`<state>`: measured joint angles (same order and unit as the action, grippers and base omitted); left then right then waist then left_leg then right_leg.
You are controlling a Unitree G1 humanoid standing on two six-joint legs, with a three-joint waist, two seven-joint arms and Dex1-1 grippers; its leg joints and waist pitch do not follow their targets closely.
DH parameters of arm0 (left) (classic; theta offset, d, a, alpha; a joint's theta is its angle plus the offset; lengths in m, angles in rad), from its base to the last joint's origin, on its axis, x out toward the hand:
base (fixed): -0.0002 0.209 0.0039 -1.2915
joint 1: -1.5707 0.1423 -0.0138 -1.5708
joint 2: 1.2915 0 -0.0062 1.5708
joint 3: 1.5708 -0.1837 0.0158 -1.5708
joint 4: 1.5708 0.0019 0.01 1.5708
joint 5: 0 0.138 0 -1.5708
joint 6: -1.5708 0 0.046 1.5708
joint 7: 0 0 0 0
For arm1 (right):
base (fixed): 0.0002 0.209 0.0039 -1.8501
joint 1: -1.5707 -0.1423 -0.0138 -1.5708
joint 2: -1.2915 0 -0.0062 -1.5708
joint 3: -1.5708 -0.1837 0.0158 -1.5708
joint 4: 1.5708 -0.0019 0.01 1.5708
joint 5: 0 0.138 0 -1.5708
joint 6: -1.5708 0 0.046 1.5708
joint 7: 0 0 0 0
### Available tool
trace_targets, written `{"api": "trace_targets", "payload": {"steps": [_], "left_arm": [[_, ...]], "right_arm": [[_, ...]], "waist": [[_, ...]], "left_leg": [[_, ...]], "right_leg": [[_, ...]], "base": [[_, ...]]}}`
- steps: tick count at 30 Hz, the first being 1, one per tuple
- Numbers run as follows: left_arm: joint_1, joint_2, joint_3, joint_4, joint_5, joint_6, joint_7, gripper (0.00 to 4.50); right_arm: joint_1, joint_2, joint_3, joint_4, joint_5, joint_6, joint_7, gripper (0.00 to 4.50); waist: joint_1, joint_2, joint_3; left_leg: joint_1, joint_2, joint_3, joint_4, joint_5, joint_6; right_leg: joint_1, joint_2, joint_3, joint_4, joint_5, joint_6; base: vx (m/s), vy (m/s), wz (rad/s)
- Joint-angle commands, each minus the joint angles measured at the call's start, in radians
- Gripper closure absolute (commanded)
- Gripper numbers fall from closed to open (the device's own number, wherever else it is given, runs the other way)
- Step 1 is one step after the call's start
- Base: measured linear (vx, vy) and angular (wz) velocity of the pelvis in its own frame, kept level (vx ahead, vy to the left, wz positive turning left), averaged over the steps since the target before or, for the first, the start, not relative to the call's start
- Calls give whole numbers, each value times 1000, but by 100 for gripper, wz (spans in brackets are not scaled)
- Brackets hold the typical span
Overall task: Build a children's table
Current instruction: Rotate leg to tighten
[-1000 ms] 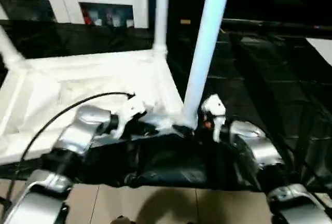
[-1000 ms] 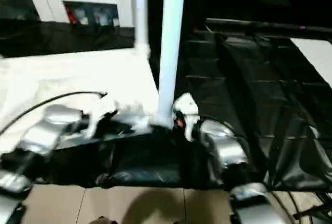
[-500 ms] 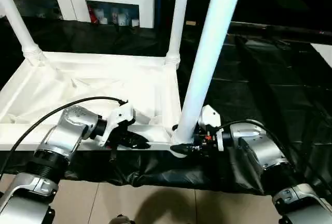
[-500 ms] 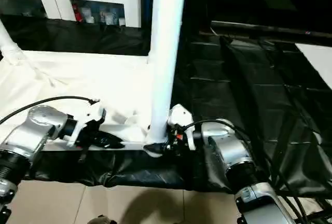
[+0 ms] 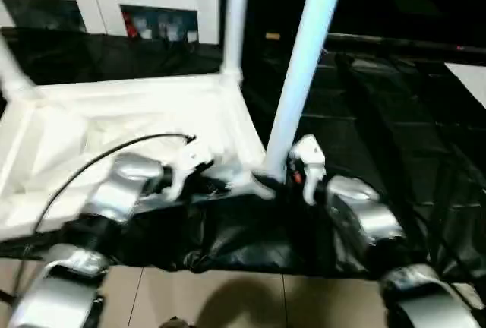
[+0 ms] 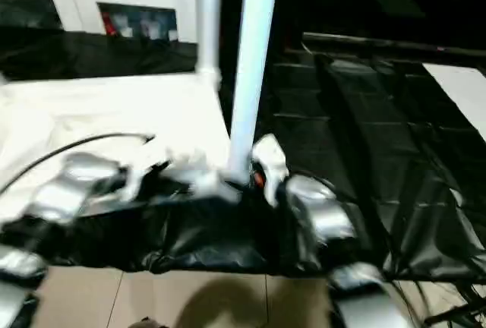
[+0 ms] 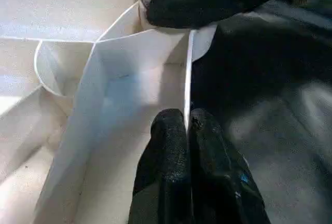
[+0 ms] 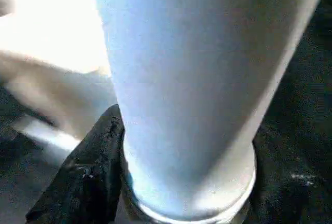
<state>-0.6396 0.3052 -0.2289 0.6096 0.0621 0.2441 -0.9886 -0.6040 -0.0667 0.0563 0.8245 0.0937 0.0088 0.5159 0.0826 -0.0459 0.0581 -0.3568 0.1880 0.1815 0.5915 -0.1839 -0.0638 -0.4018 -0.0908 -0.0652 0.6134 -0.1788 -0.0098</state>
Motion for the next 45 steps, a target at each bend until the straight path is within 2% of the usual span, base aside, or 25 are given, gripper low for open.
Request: {"api": "trace_targets", "payload": {"steps": [1, 2, 4, 5, 9, 11, 13, 14, 15, 17, 19, 20, 24, 26, 27, 28, 30, 35, 40, 43, 44, 45], "left_arm": [[-26, -59, 6, 10, -7, 5, 104, 450], [-34, -89, 14, 17, -8, 14, 138, 450], [-35, -100, 13, 15, -12, 13, 138, 450], [-33, -100, 10, 13, -13, 9, 131, 450], [-10, -64, -2, -28, -28, -11, 39, 450], [10, -39, -9, -58, -46, -17, -26, 450], [23, -22, -16, -78, -57, -26, -73, 450], [39, 3, -25, -104, -71, -23, -134, 450], [39, 3, -25, -104, -71, -23, -134, 450], [50, 36, -33, -115, -80, -37, -197, 450], [50, 50, -33, -109, -89, -44, -232, 450], [49, 59, -32, -105, -98, -41, -260, 450], [46, 85, -32, -98, -114, -43, -336, 450], [36, 107, -28, -95, -132, -32, -393, 450], [32, 118, -30, -94, -137, -29, -417, 450], [32, 118, -30, -94, -137, -29, -418, 450], [27, 130, -32, -89, -138, -28, -441, 450], [27, 138, -29, -80, -130, -38, -448, 450], [36, 130, -12, -71, -122, -56, -407, 450], [42, 101, 9, -69, -105, -54, -304, 450], [42, 79, 17, -68, -90, -42, -236, 450], [41, 73, 19, -67, -85, -39, -216, 450]], "right_arm": [[-1, 65, 50, 33, -32, 7, -41, 178], [-4, 104, 61, 44, -44, -10, -44, 178], [-5, 123, 72, 51, -53, -31, -35, 178], [-5, 126, 76, 53, -56, -40, -30, 143], [-15, 92, 70, 48, -50, -61, 13, 86], [-14, 64, 63, 34, -34, -67, 69, 72], [-10, 46, 62, 22, -21, -64, 120, 72], [-6, 18, 62, 12, -2, -57, 203, 72], [-6, 18, 62, 12, -2, -57, 203, 72], [7, -33, 88, -2, -2, -71, 336, 72], [21, -59, 112, -23, 1, -74, 420, 72], [32, -76, 127, -43, 6, -73, 479, 72], [58, -121, 167, -101, 21, -58, 629, 72], [72, -159, 199, -147, 31, -35, 746, 87], [78, -176, 215, -164, 32, -28, 792, 97], [78, -176, 216, -165, 31, -28, 793, 106], [86, -195, 236, -178, 18, -39, 835, 115], [93, -203, 254, -193, 7, -40, 852, 166], [94, -175, 233, -196, 13, -18, 796, 175], [91, -131, 199, -162, 0, -19, 665, 175], [77, -97, 174, -116, -23, -35, 536, 175], [73, -86, 166, -102, -29, -40, 497, 176]], "waist": [[-1, 3, -65], [0, -3, -68], [3, -2, -67], [3, -4, -66], [2, 5, -64], [-1, 5, -66], [-5, 4, -66], [-6, 4, -69], [-5, 5, -69], [-4, 7, -67], [1, 9, -65], [4, 10, -64], [12, 10, -62], [16, 9, -63], [19, 3, -63], [21, 5, -62], [24, 1, -62], [29, 1, -62], [30, 1, -62], [27, 0, -60], [24, -2, -60], [22, 0, -57]], "left_leg": [[11, 43, -15, -83, -237, -28], [7, 41, -11, -81, -204, -13], [6, 40, -10, -80, -192, -1], [4, 40, -10, -80, -192, 7], [7, 42, -12, -84, -230, 3], [5, 43, -13, -83, -224, 5], [3, 42, -11, -82, -210, 12], [1, 43, -11, -80, -195, 26], [2, 43, -10, -79, -187, 33], [4, 43, -7, -77, -183, 45], [5, 45, -8, -79, -198, 46], [9, 47, -8, -80, -210, 37], [9, 49, -8, -83, -247, 27], [7, 50, -7, -82, -233, 30], [7, 51, -7, -82, -225, 34], [7, 51, -6, -81, -221, 37], [7, 51, -6, -80, -218, 36], [9, 51, -7, -83, -223, 24], [9, 50, -7, -84, -227, 19], [9, 50, -10, -86, -246, 6], [9, 49, -12, -87, -249, -5], [13, 48, -13, -89, -268, -17]], "right_leg": [[37, -64, 49, -75, -279, -197], [41, -61, 48, -69, -216, -204], [43, -62, 47, -68, -195, -208], [44, -62, 47, -68, -200, -207], [41, -63, 48, -75, -249, -198], [45, -63, 47, -71, -217, -205], [45, -61, 48, -68, -189, -213], [50, -62, 47, -64, -155, -229], [49, -62, 47, -63, -141, -235], [48, -59, 46, -63, -123, -252], [48, -60, 46, -64, -143, -250], [45, -60, 47, -65, -162, -251], [46, -58, 45, -69, -212, -242], [47, -58, 45, -65, -198, -243], [47, -59, 44, -64, -199, -245], [45, -60, 45, -64, -201, -246], [44, -63, 46, -66, -212, -246], [42, -64, 46, -68, -235, -238], [41, -64, 46, -70, -247, -230], [39, -66, 48, -73, -282, -219], [38, -68, 48, -75, -302, -212], [34, -71, 48, -81, -342, -204]], "base": [[0, 0, 0], [0, 0, 0], [0, 0, 0], [0, 0, 0], [0, 0, 0], [0, 0, 0], [0, 0, 0], [0, 0, 0], [0, 0, 0], [0, 0, 0], [0, 0, 0], [0, 0, 0], [0, 0, 0], [0, 0, 0], [0, 0, 0], [0, 0, 0], [0, 0, 0], [0, 0, 0], [0, 0, 0], [0, 0, 0], [0, 0, 0], [0, 0, 0]]}}
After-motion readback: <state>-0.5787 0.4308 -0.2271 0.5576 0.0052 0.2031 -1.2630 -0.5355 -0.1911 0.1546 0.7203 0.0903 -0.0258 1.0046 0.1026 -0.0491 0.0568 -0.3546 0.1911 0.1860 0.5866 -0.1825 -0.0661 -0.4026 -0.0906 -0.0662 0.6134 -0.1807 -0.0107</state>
